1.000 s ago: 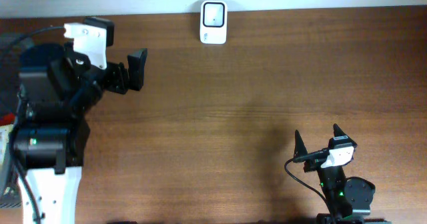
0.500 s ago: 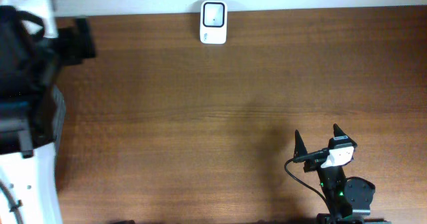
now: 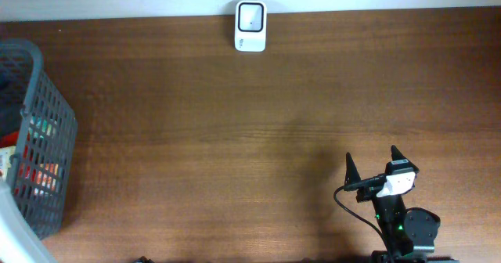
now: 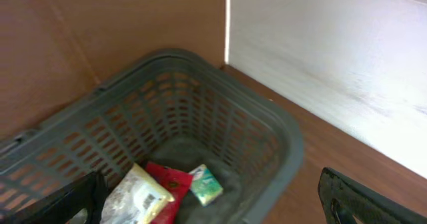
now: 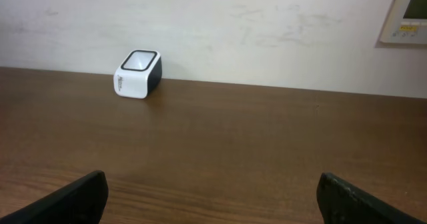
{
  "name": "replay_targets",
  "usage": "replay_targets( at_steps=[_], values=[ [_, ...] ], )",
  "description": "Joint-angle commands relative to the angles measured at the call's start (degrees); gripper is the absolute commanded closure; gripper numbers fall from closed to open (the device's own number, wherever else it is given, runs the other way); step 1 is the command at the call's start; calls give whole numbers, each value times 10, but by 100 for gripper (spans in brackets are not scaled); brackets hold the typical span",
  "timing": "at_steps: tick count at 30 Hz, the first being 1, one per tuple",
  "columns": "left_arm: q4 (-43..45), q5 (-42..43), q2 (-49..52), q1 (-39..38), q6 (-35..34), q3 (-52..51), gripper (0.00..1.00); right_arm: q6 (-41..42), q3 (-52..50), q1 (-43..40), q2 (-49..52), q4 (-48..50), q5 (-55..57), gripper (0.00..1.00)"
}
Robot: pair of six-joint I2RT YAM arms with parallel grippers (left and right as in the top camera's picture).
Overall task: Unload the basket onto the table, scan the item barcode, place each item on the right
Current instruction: 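Reach into the basket and grasp the white snack bag with left gripper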
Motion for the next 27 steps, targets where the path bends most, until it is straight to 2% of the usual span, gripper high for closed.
replay_targets(
  at_steps=[1, 5, 11, 22, 27],
  values=[
    [-14, -2, 33, 4, 15, 5, 1, 2, -3, 3, -5, -3, 5, 1],
    [-51, -8, 77, 13, 14, 3, 4, 2, -3, 3, -5, -3, 5, 1],
    [-55, -21, 99, 39, 15, -21, 4, 2, -3, 3, -5, -3, 5, 1],
    [16, -21, 101, 92, 17, -151, 2, 2, -3, 3, -5, -3, 5, 1],
    [42, -21, 106, 93, 56, -183, 2, 2, -3, 3, -5, -3, 5, 1]
  ],
)
